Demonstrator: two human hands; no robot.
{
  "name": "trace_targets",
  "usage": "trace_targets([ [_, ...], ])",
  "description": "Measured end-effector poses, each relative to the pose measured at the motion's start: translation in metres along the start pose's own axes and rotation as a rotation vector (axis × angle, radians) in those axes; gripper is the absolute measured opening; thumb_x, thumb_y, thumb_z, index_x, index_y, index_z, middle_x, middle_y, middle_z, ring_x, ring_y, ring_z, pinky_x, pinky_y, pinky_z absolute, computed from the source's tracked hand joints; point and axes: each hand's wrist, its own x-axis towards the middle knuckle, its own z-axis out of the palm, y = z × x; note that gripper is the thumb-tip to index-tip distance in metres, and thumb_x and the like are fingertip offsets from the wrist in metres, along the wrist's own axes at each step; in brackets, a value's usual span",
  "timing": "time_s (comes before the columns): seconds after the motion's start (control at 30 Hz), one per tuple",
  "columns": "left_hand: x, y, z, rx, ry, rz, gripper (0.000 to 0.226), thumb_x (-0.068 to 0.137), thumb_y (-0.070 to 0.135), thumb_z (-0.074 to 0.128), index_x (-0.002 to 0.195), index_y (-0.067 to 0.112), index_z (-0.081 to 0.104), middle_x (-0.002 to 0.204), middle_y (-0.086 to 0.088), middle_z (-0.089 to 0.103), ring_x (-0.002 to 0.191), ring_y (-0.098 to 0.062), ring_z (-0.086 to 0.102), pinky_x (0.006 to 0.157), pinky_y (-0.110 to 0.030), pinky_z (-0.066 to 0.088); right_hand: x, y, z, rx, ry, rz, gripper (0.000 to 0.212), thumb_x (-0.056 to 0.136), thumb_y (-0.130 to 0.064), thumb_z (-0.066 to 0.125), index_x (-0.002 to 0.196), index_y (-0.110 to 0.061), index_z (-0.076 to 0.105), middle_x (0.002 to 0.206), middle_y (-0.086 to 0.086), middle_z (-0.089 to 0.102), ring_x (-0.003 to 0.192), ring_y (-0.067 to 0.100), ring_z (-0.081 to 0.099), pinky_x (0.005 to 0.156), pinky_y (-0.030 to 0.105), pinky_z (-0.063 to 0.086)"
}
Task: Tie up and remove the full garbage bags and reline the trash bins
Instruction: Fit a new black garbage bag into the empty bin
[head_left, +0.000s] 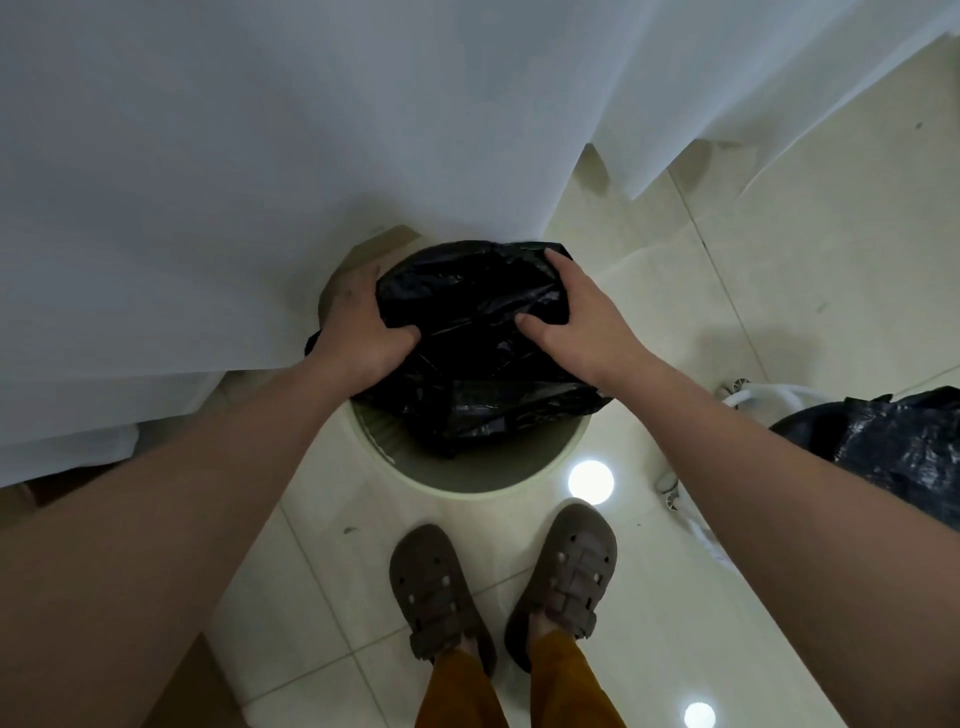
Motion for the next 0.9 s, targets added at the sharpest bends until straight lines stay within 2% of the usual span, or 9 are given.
trace_targets([
  [0.1,-0.025,-0.006,0.004,0.209,0.124,0.054,0.079,0.085,0.028,0.066,0.15,0.017,0.023,0.139,-0.018,0.037,0.124,-0.035,0.045,0.101,-0.042,0.041,-0.024,0.008,0.001,-0.052,0.075,-0.067,0.082,0.084,-0.026,0.07,0.152,-0.015,0.026,0.15,0.003,0.038,0.138,0.017,0.035,0.11,0.022,0.027],
  [0.23,-0.073,-0.012,0.017,0.316,0.218,0.14,0.083,0.084,0.027,0.071,0.15,0.007,0.024,0.143,-0.025,0.03,0.128,-0.039,0.038,0.108,-0.052,0.035,-0.068,0.025,0.014,-0.041,0.162,-0.043,0.088,0.084,-0.025,0.072,0.153,-0.016,0.019,0.153,0.005,0.031,0.14,0.018,0.029,0.115,0.03,0.026],
  [0.33,-0.102,-0.023,0.034,0.337,0.215,0.101,0.088,0.083,0.031,0.073,0.151,0.008,0.023,0.15,-0.024,0.023,0.139,-0.036,0.025,0.114,-0.052,0.025,-0.096,0.037,0.028,0.016,0.171,-0.029,0.093,0.084,-0.028,0.073,0.154,-0.019,0.014,0.153,0.001,0.03,0.14,0.013,0.027,0.116,0.03,0.028],
  [0.47,-0.125,-0.036,0.05,0.356,0.185,0.088,0.093,0.08,0.043,0.072,0.151,0.008,0.022,0.155,-0.021,0.019,0.143,-0.035,0.018,0.116,-0.053,0.022,-0.118,0.047,0.043,0.13,0.125,0.009,0.102,0.081,-0.032,0.077,0.155,-0.029,0.006,0.156,-0.01,0.025,0.141,0.0,0.026,0.107,0.003,0.023],
  [0.6,-0.136,-0.042,0.056,0.38,0.194,0.067,0.093,0.079,0.052,0.068,0.15,0.01,0.027,0.155,-0.022,0.017,0.143,-0.037,0.017,0.115,-0.054,0.02,-0.126,0.051,0.049,0.164,0.175,0.014,0.101,0.079,-0.032,0.079,0.154,-0.033,0.011,0.154,-0.014,0.027,0.139,-0.006,0.024,0.105,-0.001,0.019],
  [0.67,-0.14,-0.041,0.057,0.38,0.203,0.061,0.09,0.079,0.055,0.067,0.149,0.012,0.031,0.154,-0.021,0.018,0.142,-0.036,0.018,0.115,-0.053,0.02,-0.131,0.049,0.051,0.176,0.209,0.021,0.099,0.08,-0.029,0.079,0.154,-0.034,0.013,0.152,-0.013,0.029,0.135,-0.011,0.023,0.105,0.002,0.023],
  [0.77,-0.147,-0.038,0.056,0.344,0.251,0.007,0.086,0.074,0.049,0.076,0.142,0.011,0.04,0.144,-0.019,0.028,0.133,-0.035,0.025,0.11,-0.052,0.026,-0.141,0.042,0.055,0.221,0.251,0.105,0.094,0.081,-0.026,0.078,0.151,-0.036,0.018,0.142,-0.009,0.032,0.123,-0.018,0.03,0.101,0.024,0.046],
  [0.83,-0.149,-0.036,0.057,0.276,0.308,-0.043,0.079,0.069,0.038,0.084,0.131,0.007,0.047,0.13,-0.019,0.035,0.12,-0.034,0.033,0.102,-0.047,0.036,-0.144,0.036,0.058,0.255,0.325,0.166,0.09,0.08,-0.02,0.079,0.148,-0.037,0.023,0.13,-0.008,0.034,0.117,-0.009,0.041,0.09,0.025,0.054],
  [0.9,-0.151,-0.034,0.058,0.121,0.319,-0.097,0.064,0.068,0.027,0.087,0.118,0.008,0.051,0.123,-0.013,0.033,0.105,-0.027,0.042,0.091,-0.03,0.043,-0.144,0.033,0.062,0.277,0.379,0.21,0.083,0.079,-0.015,0.079,0.142,-0.039,0.031,0.124,-0.007,0.037,0.116,0.014,0.051,0.09,0.032,0.055],
])
